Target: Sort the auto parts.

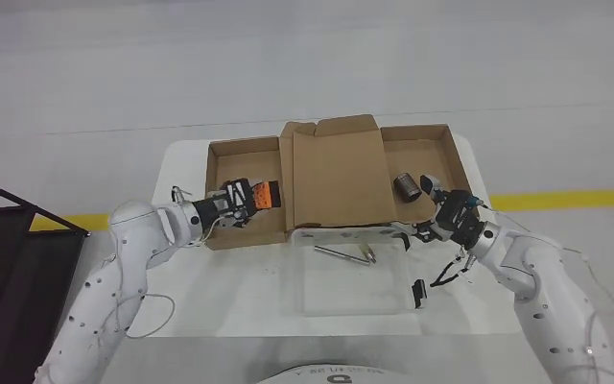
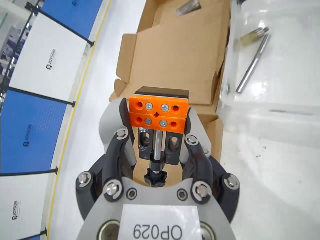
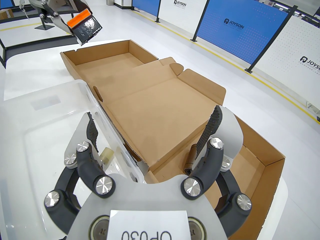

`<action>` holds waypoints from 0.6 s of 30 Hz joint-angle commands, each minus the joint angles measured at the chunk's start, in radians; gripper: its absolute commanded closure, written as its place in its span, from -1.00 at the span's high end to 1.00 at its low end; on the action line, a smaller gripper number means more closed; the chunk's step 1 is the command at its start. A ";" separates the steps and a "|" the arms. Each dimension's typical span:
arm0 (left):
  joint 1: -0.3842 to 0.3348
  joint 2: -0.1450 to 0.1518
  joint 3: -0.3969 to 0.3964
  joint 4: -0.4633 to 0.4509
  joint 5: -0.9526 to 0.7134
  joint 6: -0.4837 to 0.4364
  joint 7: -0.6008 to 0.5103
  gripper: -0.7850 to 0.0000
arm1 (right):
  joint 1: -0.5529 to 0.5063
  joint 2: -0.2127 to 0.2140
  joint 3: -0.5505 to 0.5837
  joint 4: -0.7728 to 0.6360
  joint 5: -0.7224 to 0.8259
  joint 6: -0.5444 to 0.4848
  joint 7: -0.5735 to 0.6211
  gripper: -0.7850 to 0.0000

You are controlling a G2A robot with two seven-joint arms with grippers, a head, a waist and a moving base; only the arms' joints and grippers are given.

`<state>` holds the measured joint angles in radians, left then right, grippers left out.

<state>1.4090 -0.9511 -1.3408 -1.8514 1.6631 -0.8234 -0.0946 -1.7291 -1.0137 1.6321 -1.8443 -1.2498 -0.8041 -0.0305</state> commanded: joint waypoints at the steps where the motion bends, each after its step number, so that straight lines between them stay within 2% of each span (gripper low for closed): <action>1: -0.009 0.000 0.009 0.047 0.036 0.020 -0.009 -1.00 | 0.000 0.000 0.000 0.000 -0.001 0.000 -0.001 1.00; 6: -0.058 -0.011 0.072 0.157 0.077 0.070 -0.029 -1.00 | 0.000 0.000 0.000 0.000 -0.001 0.000 -0.001 1.00; 7: -0.067 -0.014 0.083 0.171 0.073 0.073 -0.027 -0.90 | 0.000 0.000 0.000 0.000 -0.001 0.000 -0.001 1.00; 8: -0.075 -0.015 0.093 0.182 0.076 0.074 -0.027 -0.60 | 0.000 0.000 0.000 0.000 -0.001 0.000 -0.001 1.00; 10: -0.089 -0.018 0.114 0.197 0.103 0.074 -0.044 0.12 | 0.000 0.000 0.000 0.000 -0.001 0.000 -0.001 1.00; 11: -0.095 -0.018 0.126 0.200 0.133 0.075 -0.062 0.84 | 0.000 0.000 0.000 0.000 -0.001 0.000 -0.001 1.00; 12: -0.099 -0.019 0.137 0.200 0.147 0.077 -0.067 1.00 | 0.000 0.000 0.000 0.000 -0.001 0.000 -0.001 1.00; 18: -0.109 -0.023 0.148 0.175 0.166 0.114 -0.080 1.00 | 0.000 0.000 0.000 0.000 -0.001 0.000 -0.001 1.00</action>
<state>1.2986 -0.9740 -1.1908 -1.6636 1.8223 -0.7211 -0.1709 -1.7291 -1.0137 1.6321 -1.8443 -1.2498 -0.8041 -0.0305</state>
